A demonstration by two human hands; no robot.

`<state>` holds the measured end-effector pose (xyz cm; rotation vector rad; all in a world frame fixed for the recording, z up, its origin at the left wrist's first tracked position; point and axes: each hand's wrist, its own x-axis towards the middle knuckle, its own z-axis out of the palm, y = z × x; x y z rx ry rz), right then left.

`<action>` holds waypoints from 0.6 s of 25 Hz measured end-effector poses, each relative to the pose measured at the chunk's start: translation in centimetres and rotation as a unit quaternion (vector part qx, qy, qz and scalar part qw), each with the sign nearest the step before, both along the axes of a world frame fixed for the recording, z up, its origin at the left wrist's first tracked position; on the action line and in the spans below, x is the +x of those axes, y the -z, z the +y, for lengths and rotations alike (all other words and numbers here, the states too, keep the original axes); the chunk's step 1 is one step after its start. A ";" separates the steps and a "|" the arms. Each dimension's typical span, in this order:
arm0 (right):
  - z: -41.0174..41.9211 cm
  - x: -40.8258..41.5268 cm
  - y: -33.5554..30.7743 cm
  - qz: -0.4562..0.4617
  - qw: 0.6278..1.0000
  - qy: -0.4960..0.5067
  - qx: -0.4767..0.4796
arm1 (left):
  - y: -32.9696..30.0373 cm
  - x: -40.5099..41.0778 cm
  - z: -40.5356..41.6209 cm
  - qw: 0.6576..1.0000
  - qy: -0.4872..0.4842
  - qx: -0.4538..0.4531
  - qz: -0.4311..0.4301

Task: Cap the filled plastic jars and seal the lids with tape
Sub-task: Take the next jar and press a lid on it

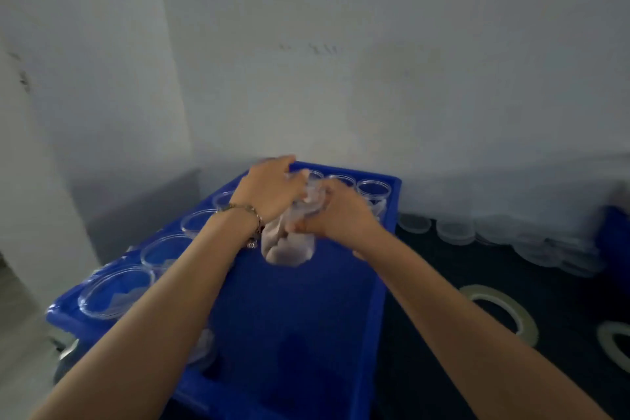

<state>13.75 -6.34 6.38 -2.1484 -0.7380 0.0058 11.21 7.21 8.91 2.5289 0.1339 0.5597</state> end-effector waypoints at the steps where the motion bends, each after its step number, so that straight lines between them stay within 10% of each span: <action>1: -2.3 0.2 -0.7 0.012 0.999 0.040 0.022 | -0.7 0.3 -2.0 0.996 0.035 -0.070 -0.032; 15: -21.3 -2.8 10.2 0.089 0.971 0.220 -0.044 | 10.3 3.7 -19.0 0.917 0.314 0.067 0.236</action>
